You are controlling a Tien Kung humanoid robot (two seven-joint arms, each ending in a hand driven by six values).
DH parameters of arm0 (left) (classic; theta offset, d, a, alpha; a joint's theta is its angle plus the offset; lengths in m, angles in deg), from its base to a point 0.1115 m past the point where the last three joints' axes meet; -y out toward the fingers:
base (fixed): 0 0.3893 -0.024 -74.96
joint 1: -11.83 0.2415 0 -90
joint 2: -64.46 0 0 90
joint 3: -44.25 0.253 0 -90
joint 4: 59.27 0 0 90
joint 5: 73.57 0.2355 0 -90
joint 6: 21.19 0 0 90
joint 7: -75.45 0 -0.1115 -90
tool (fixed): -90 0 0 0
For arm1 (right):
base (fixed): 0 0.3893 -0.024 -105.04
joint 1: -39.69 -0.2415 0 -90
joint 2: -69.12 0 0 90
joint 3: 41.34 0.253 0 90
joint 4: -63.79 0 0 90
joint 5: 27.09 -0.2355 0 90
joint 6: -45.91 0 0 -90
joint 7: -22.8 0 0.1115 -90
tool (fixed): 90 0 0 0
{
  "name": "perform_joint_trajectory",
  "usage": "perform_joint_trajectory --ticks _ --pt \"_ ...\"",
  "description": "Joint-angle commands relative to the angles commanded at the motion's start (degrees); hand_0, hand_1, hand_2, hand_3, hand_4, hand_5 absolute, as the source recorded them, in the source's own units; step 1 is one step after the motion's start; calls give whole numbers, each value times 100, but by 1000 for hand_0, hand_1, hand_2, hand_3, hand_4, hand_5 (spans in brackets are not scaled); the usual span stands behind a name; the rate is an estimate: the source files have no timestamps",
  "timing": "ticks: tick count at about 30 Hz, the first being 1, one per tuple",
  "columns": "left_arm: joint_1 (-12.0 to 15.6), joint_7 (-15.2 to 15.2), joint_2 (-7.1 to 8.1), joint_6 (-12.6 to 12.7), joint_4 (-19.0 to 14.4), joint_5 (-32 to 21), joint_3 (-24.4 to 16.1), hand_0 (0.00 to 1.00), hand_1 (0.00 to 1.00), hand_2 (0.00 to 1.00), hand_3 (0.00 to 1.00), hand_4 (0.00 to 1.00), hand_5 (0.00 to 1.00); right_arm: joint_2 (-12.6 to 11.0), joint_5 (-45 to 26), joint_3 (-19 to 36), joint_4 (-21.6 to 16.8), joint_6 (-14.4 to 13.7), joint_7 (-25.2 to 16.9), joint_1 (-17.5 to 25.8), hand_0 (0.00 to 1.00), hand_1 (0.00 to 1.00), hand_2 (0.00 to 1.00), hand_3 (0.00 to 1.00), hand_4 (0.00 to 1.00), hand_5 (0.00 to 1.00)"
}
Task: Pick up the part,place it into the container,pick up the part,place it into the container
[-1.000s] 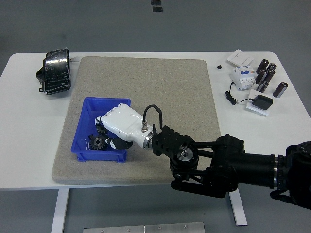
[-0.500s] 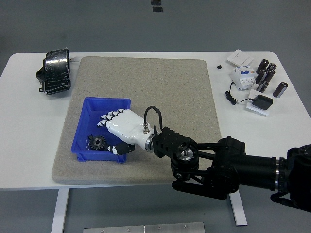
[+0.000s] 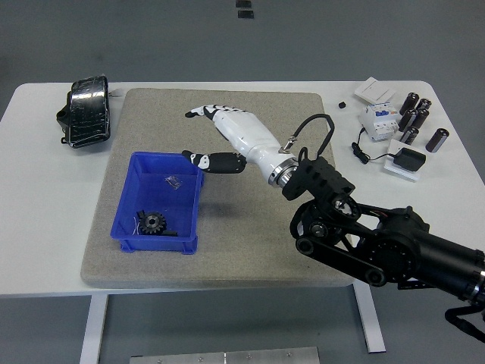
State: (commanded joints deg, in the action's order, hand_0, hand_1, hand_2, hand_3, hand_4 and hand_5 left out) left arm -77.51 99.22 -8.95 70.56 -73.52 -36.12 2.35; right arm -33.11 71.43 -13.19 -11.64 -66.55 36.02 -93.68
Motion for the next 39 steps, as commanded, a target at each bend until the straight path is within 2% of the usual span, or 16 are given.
perform_joint_trajectory --ticks 2,3,7,12,15,19,23,26,27,30,38,39 --pt "0 -5 -4 1 1 -12 8 693 679 660 576 729 251 -110 -40 85 185 -67 -65 105 740 803 792 743 737 489" --pt "0 -8 -7 2 1 -18 13 693 679 659 576 728 250 -158 -59 88 277 -92 -96 157 700 759 751 721 727 488" --pt "9 -15 -17 0 2 -31 26 693 679 659 576 728 250 -307 -95 -16 619 -182 -214 349 700 759 751 721 727 488" --pt "28 -15 -17 2 5 -31 21 693 679 660 576 728 250 -479 -77 -86 794 -241 -309 598 669 738 737 709 715 482" --pt "23 -12 -24 8 9 -11 3 693 679 659 575 729 252 -559 -23 69 736 -298 -353 783 656 732 746 706 709 475" --pt "0 -21 -47 10 16 3 3 693 679 659 575 729 252 -659 122 438 472 -404 -455 1116 656 732 746 706 709 475" --pt "-30 -32 -67 8 21 -4 15 693 679 659 576 729 251 -745 -216 914 149 -413 -796 1570 665 743 770 710 708 470" --pt "-44 -49 -63 12 27 -31 36 693 679 659 576 729 251 -761 -678 1247 -18 -311 -1152 1898 665 743 770 710 708 470" --pt "-43 -53 -61 13 28 -38 42 693 679 659 576 728 251 -757 -865 1349 -49 -260 -1277 2000 742 763 788 711 708 456" --pt "-18 -56 -62 15 28 -55 51 693 679 659 576 728 251 -727 -1552 1694 -75 18 -1754 2327 742 763 788 711 708 456" --pt "17 -68 -88 20 30 -102 70 693 679 659 576 728 251 -781 -3323 2236 146 591 -2788 2524 752 766 770 693 732 477" --pt "16 -73 -89 22 31 -115 76 693 680 660 577 728 251 -786 -3529 2312 170 677 -2864 2552 746 748 753 692 798 577"
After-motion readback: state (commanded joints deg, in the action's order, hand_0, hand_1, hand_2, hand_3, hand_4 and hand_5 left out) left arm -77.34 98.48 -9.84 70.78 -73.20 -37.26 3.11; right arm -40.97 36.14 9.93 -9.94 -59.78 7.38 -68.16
